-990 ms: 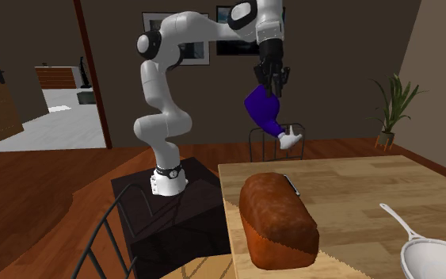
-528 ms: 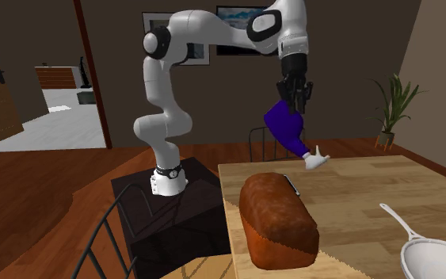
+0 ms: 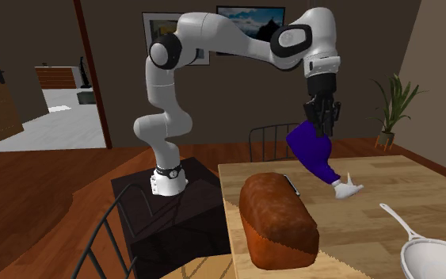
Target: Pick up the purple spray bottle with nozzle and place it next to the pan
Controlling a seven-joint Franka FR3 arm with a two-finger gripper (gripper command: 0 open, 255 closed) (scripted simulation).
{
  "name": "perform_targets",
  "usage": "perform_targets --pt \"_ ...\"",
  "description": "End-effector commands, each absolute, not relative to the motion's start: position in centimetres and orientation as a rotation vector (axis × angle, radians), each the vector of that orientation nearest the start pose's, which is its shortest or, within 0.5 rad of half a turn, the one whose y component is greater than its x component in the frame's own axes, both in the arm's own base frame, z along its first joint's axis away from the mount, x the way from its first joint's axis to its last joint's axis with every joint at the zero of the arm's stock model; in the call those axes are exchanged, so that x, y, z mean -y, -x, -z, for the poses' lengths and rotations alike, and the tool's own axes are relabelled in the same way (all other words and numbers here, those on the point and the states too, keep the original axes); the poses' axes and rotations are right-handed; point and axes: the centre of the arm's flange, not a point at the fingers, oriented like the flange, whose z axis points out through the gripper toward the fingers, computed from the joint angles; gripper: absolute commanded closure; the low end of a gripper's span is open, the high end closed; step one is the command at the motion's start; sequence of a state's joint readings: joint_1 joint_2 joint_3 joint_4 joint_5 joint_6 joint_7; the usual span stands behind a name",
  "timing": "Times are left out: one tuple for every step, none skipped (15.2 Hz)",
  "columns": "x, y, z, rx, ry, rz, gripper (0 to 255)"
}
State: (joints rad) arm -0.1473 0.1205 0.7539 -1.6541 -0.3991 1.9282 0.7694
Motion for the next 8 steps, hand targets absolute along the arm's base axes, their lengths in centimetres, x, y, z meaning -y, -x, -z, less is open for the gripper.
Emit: perform_targets --pt "-31.3 -55.1 -55.7 -0.111 3.209 0.549 255" --pt "-31.6 -56.2 -55.1 -0.111 3.209 0.549 255" --pt "-31.8 -57.3 -54.4 -0.111 3.209 0.549 255" --pt "-32.1 -58.5 -53.8 -0.111 3.209 0.549 255" --pt "-32.3 -59.6 -53.2 -0.111 3.209 0.549 255" --pt "-32.6 -60.7 -52.5 -0.111 3.209 0.549 255" --pt "-32.9 -61.9 -51.9 -0.111 3.209 0.549 255" --pt "-33.2 -63.1 -51.2 -0.111 3.209 0.549 255"
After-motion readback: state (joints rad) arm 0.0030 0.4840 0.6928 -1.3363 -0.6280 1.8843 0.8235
